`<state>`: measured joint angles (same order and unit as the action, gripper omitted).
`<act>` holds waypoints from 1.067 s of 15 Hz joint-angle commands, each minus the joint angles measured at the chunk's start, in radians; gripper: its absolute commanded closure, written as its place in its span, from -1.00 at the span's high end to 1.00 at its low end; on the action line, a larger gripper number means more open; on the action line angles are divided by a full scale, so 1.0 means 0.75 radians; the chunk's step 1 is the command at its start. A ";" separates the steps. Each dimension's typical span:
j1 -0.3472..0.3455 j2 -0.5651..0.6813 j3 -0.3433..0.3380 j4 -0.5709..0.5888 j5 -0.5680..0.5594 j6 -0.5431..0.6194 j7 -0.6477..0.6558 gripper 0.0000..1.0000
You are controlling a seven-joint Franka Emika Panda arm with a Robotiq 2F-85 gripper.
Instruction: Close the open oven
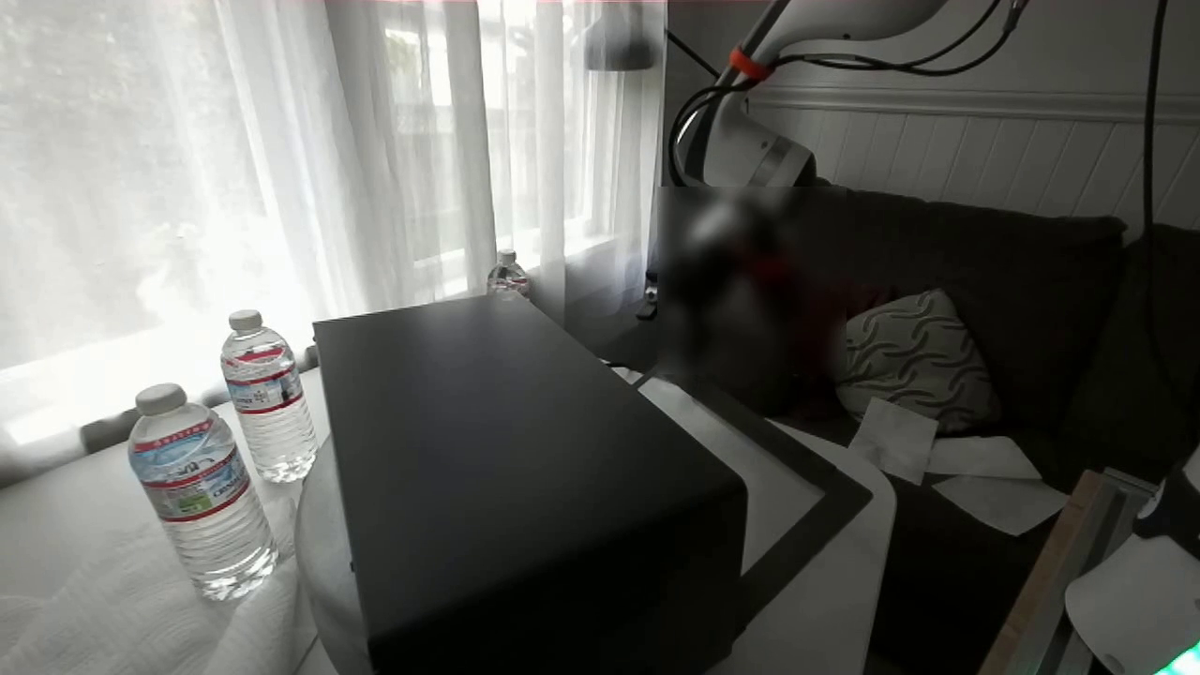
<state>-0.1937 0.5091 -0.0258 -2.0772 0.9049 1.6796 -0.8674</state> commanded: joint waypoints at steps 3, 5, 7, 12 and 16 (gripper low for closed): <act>0.009 -0.055 0.002 -0.032 0.018 -0.070 -0.031 1.00; 0.012 -0.062 0.002 -0.033 0.018 -0.086 -0.037 1.00; 0.015 -0.072 0.003 -0.036 0.019 -0.102 -0.041 1.00; 0.034 -0.094 0.014 -0.047 0.017 -0.166 -0.056 1.00; 0.061 -0.119 0.025 -0.060 0.015 -0.196 -0.077 1.00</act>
<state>-0.1632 0.4631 -0.0109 -2.0841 0.9048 1.5560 -0.9024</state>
